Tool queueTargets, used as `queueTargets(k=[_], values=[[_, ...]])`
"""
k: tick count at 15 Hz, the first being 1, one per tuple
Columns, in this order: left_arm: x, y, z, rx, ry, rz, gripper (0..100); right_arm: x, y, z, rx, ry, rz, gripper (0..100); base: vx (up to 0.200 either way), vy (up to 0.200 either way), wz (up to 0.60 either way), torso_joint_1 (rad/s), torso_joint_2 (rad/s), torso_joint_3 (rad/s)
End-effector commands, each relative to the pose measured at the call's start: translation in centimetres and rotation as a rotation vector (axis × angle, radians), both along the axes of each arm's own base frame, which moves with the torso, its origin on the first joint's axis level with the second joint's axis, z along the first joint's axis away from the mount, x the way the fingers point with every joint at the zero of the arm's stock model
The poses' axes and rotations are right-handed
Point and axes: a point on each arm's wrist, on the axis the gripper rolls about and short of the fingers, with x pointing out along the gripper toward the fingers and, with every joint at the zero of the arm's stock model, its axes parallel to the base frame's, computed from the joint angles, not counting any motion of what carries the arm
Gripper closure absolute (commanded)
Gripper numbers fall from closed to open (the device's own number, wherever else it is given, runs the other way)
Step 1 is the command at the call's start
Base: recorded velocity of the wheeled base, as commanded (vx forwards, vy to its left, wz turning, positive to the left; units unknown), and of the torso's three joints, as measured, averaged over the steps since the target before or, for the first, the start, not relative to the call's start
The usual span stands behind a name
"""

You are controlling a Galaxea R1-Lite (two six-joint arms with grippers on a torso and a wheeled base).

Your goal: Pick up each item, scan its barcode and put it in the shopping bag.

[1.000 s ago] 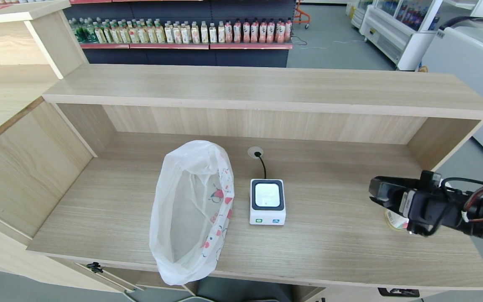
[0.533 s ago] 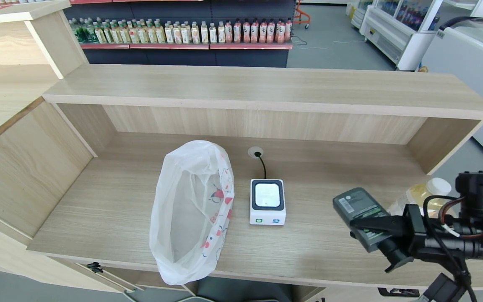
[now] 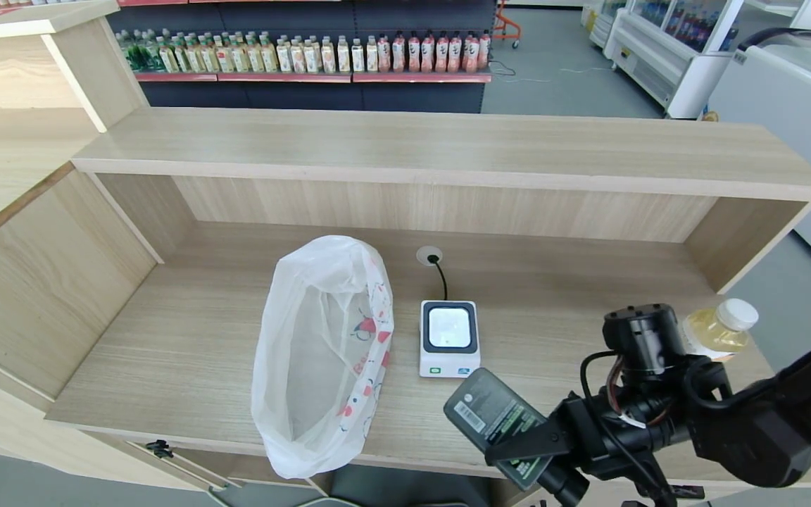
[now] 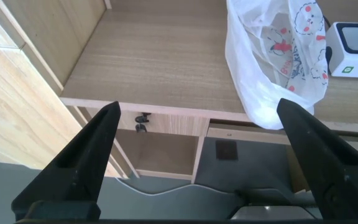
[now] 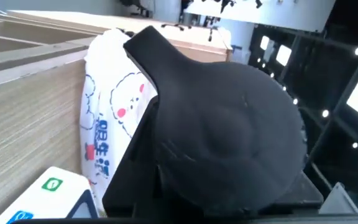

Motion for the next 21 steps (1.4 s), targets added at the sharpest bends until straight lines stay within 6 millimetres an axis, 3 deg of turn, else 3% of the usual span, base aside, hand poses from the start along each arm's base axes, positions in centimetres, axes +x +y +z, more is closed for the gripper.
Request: queueTargets(k=[1, 3, 8, 21], values=[[0.0, 0.0, 0.0, 0.0, 0.0, 0.0, 0, 1.1, 1.9, -0.8, 0.001, 0.0, 0.042, 100, 0.0, 0.0, 0.0, 0.0, 0.0, 0.0], [0.0, 0.0, 0.0, 0.0, 0.0, 0.0, 0, 1.6, 3.6, -0.5, 0.017, -0.029, 0.085, 100, 0.0, 0.0, 0.0, 0.0, 0.0, 0.0], [0.0, 0.0, 0.0, 0.0, 0.0, 0.0, 0, 1.7, 5.5, -1.1, 0.017, -0.024, 0.133, 100, 0.0, 0.0, 0.0, 0.0, 0.0, 0.0], [0.0, 0.0, 0.0, 0.0, 0.0, 0.0, 0, 1.7, 5.6, -1.4, 0.024, -0.001, 0.16, 100, 0.0, 0.0, 0.0, 0.0, 0.0, 0.0]])
